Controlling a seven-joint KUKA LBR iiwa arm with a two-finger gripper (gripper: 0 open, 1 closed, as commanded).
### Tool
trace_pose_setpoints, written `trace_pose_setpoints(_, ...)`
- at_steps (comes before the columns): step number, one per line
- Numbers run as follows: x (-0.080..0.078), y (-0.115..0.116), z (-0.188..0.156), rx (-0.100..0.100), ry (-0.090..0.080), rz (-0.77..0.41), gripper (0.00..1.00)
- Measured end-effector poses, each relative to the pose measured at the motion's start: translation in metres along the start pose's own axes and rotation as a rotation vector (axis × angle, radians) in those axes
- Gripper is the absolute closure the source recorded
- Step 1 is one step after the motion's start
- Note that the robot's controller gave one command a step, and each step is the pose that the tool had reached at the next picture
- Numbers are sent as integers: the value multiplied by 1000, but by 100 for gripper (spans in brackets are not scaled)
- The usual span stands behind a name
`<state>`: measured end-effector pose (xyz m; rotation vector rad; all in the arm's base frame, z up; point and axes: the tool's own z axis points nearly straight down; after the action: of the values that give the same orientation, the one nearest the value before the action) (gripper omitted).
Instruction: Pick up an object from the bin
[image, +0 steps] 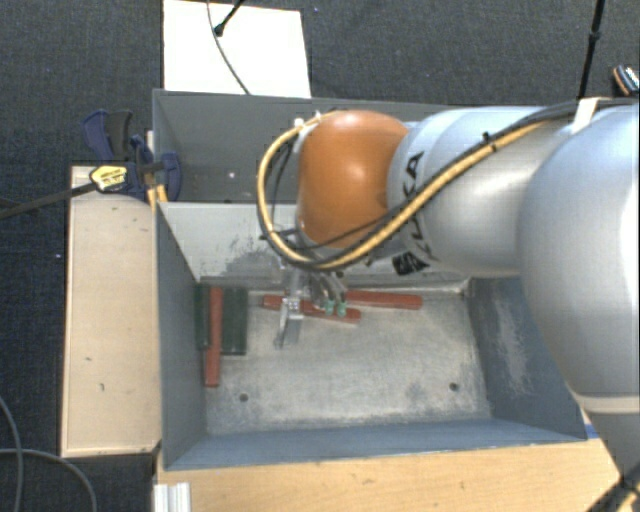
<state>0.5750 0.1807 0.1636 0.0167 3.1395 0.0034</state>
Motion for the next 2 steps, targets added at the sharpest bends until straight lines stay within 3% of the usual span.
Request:
trace_pose_setpoints(1, 12, -53, 78, 5, 7, 120, 0)
trace_pose_setpoints(2, 49, -60, -1, 1, -5, -144, 0)
